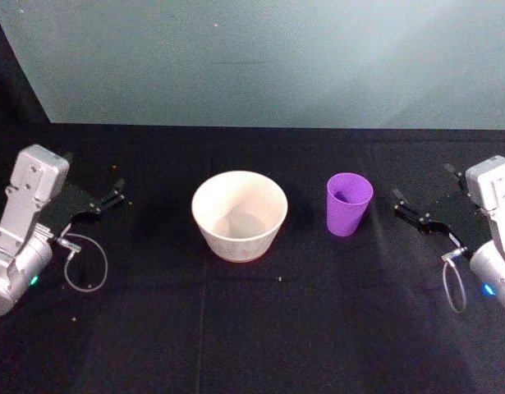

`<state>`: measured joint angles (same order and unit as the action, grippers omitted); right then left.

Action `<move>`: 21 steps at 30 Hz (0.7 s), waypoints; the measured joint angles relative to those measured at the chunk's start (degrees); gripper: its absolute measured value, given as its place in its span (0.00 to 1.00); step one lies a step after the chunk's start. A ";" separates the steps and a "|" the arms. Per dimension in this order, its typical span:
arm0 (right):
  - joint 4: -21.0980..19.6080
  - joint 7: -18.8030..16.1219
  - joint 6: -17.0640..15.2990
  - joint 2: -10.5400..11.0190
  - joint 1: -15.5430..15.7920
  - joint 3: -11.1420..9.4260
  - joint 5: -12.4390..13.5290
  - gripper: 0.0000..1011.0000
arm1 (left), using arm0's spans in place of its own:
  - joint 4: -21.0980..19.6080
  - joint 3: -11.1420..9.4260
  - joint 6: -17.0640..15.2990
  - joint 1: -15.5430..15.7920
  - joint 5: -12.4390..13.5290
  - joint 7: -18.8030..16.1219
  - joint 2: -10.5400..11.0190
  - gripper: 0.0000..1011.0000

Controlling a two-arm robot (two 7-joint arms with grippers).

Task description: Pick up the cup and pour the mung beans from the cup into the bowl.

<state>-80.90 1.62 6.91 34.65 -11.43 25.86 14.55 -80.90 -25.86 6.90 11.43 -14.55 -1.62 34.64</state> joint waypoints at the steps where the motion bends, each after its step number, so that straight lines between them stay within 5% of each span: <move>1: 0.00 0.00 0.00 0.00 0.00 0.00 0.00 0.99 | 0.00 0.00 0.00 0.00 0.00 0.00 0.00 0.99; 21: 0.00 0.00 0.00 0.00 0.00 0.00 0.00 0.99 | 0.00 0.00 0.00 0.00 0.00 0.00 0.00 0.99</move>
<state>-80.90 1.62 6.91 34.65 -11.43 25.86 14.55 -80.90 -25.86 6.90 11.43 -14.55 -1.62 34.65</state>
